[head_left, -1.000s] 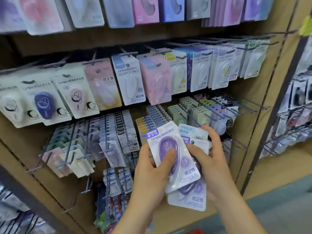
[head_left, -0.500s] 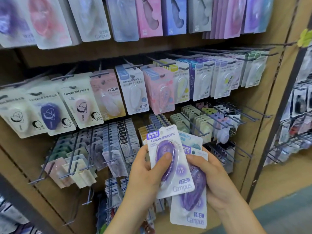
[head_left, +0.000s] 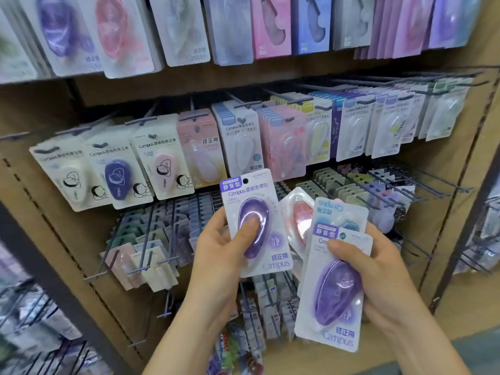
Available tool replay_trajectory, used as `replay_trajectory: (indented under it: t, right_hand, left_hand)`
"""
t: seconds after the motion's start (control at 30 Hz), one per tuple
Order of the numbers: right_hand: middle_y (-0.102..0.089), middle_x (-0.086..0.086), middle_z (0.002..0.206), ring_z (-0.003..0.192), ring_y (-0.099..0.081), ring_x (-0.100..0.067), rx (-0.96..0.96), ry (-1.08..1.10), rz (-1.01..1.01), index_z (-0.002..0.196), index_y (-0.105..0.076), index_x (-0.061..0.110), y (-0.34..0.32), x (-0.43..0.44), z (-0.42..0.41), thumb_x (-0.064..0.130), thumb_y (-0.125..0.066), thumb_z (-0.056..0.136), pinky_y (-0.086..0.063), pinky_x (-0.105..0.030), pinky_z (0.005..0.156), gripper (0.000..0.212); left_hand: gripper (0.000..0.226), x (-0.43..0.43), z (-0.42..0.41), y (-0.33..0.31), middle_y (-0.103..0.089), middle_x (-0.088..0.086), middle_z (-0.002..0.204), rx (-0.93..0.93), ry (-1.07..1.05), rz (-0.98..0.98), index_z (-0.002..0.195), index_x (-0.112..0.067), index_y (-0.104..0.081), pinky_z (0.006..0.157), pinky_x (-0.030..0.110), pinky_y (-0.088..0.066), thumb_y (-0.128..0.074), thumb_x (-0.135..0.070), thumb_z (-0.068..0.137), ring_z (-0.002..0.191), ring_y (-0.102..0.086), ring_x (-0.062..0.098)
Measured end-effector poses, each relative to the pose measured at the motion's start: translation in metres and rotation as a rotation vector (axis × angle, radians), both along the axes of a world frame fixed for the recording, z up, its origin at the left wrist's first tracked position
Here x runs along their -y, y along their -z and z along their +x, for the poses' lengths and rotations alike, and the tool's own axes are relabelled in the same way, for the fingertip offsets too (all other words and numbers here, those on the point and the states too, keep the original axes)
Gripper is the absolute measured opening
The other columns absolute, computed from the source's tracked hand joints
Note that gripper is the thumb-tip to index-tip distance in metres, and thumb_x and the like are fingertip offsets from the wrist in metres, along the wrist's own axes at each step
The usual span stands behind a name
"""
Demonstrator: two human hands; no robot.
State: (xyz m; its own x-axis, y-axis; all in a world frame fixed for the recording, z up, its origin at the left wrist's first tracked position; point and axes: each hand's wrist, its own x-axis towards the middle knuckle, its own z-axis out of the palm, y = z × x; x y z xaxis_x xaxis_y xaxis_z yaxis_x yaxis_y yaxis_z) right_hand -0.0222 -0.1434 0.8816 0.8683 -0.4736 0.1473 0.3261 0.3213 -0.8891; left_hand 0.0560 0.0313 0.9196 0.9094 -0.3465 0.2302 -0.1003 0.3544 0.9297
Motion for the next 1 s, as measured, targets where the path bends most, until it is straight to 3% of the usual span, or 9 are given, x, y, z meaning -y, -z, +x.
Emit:
replay_trajectory:
  t: [0.1, 0.2, 0.37, 0.53, 0.63, 0.73, 0.87, 1.0]
  right_hand:
    - [-0.076, -0.01, 0.099, 0.085, -0.073, -0.028, 0.038, 0.007, -0.104, 0.117, -0.064, 0.022, -0.011, -0.009, 0.0, 0.01, -0.071, 0.067, -0.061, -0.039, 0.069, 0.052]
    - [-0.077, -0.008, 0.096, 0.083, -0.074, -0.027, 0.082, 0.018, -0.19, 0.106, -0.067, 0.022, -0.022, -0.015, 0.0, 0.011, -0.072, 0.064, -0.061, -0.035, 0.065, 0.044]
    - [-0.077, -0.007, 0.098, 0.087, -0.074, -0.026, 0.153, -0.005, -0.283, 0.103, -0.07, 0.023, -0.051, -0.02, 0.007, 0.012, -0.075, 0.063, -0.06, -0.033, 0.068, 0.042]
    - [-0.076, -0.007, 0.099, 0.087, -0.074, -0.025, 0.294, -0.03, -0.321, 0.097, -0.073, 0.029, -0.089, -0.017, 0.018, 0.011, -0.083, 0.063, -0.059, -0.031, 0.067, 0.04]
    - [-0.076, -0.009, 0.1, 0.086, -0.074, -0.024, 0.376, -0.049, -0.264, 0.099, -0.074, 0.027, -0.108, -0.015, 0.028, 0.018, -0.088, 0.06, -0.059, -0.031, 0.066, 0.043]
    - [-0.076, -0.012, 0.098, 0.085, -0.074, -0.026, 0.426, -0.064, -0.199, 0.101, -0.073, 0.02, -0.122, -0.012, 0.041, 0.008, -0.073, 0.063, -0.059, -0.031, 0.066, 0.04]
    - [-0.075, -0.013, 0.101, 0.087, -0.073, -0.029, 0.475, -0.157, -0.172, 0.111, -0.069, 0.018, -0.14, -0.011, 0.054, -0.002, -0.077, 0.063, -0.059, -0.031, 0.066, 0.053]
    - [-0.076, -0.006, 0.101, 0.091, -0.074, -0.024, 0.538, -0.218, -0.242, 0.107, -0.071, 0.028, -0.159, -0.009, 0.067, 0.001, -0.071, 0.069, -0.058, -0.025, 0.066, 0.047]
  left_hand:
    - [0.055, -0.002, -0.003, -0.006, -0.076, 0.009, 0.096, 0.04, -0.021, 0.027, 0.121, -0.036, -0.055, 0.064, 0.04, -0.06, -0.072, -0.02, 0.071, 0.081, -0.074, 0.026]
    - [0.067, -0.006, -0.003, -0.014, -0.076, 0.008, 0.1, 0.131, -0.043, 0.029, 0.122, -0.052, -0.046, 0.07, 0.044, -0.06, -0.074, -0.015, 0.074, 0.087, -0.074, 0.027]
    - [0.064, -0.011, 0.003, -0.036, -0.075, 0.002, 0.104, 0.26, -0.093, 0.001, 0.128, -0.039, -0.05, 0.069, 0.034, -0.06, -0.069, 0.0, 0.081, 0.09, -0.073, 0.021]
    - [0.04, -0.01, 0.019, -0.064, -0.075, 0.0, 0.097, 0.414, -0.296, 0.05, 0.1, -0.034, -0.07, 0.065, 0.028, -0.058, -0.082, -0.009, 0.071, 0.081, -0.072, 0.018]
    - [0.041, -0.008, 0.029, -0.081, -0.074, -0.012, 0.088, 0.515, -0.37, 0.14, 0.096, -0.034, -0.071, 0.064, 0.017, -0.052, -0.085, -0.007, 0.068, 0.075, -0.067, 0.006]
    - [0.043, -0.003, 0.03, -0.094, -0.071, -0.013, 0.104, 0.637, -0.428, 0.288, 0.104, -0.038, -0.071, 0.079, 0.026, -0.056, -0.089, -0.024, 0.067, 0.091, -0.067, 0.005]
    - [0.063, 0.001, 0.026, -0.116, -0.059, -0.022, 0.119, 0.796, -0.505, 0.467, 0.126, -0.032, -0.064, 0.095, 0.031, -0.052, -0.08, -0.036, 0.066, 0.114, -0.058, -0.002]
    - [0.054, -0.009, 0.028, -0.134, -0.063, -0.026, 0.116, 0.746, -0.473, 0.51, 0.118, -0.05, -0.059, 0.093, 0.035, -0.054, -0.079, -0.034, 0.071, 0.11, -0.063, 0.002]
